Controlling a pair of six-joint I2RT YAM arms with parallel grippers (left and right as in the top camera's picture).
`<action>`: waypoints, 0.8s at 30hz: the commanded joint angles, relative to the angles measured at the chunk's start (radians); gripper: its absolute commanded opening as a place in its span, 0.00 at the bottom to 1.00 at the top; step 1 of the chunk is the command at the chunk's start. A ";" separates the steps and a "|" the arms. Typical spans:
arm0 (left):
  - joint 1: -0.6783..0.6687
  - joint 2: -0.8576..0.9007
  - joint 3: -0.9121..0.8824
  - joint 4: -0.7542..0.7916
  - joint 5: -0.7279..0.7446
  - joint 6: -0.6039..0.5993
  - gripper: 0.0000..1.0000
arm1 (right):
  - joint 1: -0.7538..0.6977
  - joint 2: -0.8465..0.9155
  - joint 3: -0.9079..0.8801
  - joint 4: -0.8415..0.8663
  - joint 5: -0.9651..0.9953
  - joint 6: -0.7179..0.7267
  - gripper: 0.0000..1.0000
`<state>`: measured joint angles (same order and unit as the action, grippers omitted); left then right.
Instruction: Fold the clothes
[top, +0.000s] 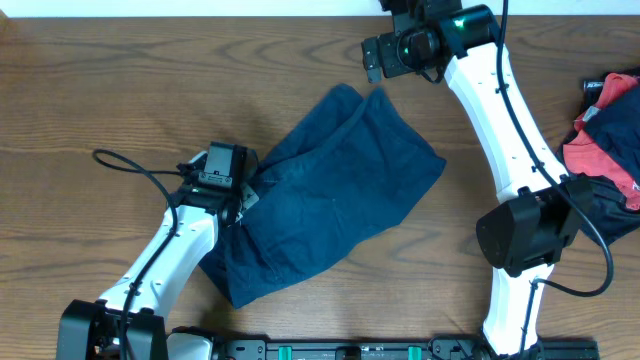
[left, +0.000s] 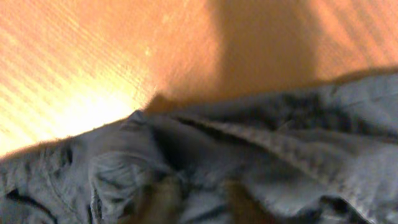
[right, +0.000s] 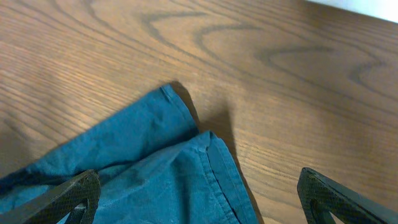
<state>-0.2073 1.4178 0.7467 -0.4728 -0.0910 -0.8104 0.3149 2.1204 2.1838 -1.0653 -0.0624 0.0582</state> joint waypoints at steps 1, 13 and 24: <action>0.007 -0.002 0.007 -0.023 0.017 0.006 0.09 | -0.019 -0.002 0.014 -0.022 0.029 -0.015 0.99; 0.074 -0.105 0.183 -0.066 -0.030 0.097 0.28 | -0.031 -0.002 0.014 -0.064 0.029 -0.015 0.98; 0.074 -0.170 0.201 -0.269 0.019 0.100 0.06 | -0.006 0.023 -0.102 -0.070 -0.101 -0.023 0.01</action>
<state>-0.1379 1.2480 0.9375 -0.6979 -0.0769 -0.7128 0.2924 2.1204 2.1429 -1.1370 -0.1085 0.0441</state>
